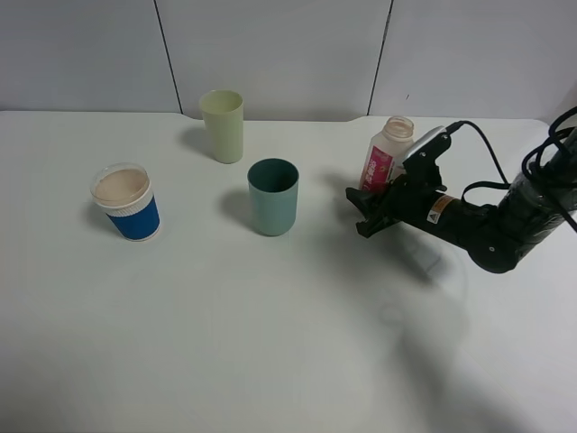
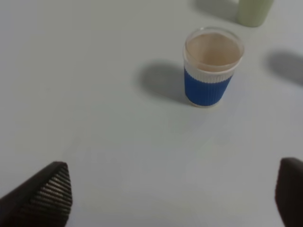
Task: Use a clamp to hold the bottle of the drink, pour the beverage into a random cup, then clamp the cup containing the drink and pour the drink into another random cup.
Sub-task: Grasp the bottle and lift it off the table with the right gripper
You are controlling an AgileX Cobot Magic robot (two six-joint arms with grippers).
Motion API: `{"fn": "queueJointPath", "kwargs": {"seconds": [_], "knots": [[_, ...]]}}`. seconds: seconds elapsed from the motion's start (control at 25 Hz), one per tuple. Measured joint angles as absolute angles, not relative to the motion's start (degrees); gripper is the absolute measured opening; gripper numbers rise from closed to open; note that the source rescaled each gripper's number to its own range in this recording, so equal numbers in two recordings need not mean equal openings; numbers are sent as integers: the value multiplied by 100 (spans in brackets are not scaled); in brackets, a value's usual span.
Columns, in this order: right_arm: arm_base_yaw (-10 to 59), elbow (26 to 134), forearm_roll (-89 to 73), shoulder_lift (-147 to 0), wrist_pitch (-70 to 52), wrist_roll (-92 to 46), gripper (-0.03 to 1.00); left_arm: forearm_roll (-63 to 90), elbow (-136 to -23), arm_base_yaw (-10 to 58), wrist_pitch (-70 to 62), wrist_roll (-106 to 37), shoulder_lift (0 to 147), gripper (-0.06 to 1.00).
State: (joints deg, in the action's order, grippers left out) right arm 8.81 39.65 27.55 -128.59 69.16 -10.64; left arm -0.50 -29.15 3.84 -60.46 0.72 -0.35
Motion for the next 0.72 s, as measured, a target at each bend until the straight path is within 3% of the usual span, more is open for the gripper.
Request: {"fn": "queueJointPath", "kwargs": {"seconds": [0.72], "knots": [[1176,3960,2646,-12108,6593,-473,3,-50,-2915,384,-6046,72,-35,57]]}}
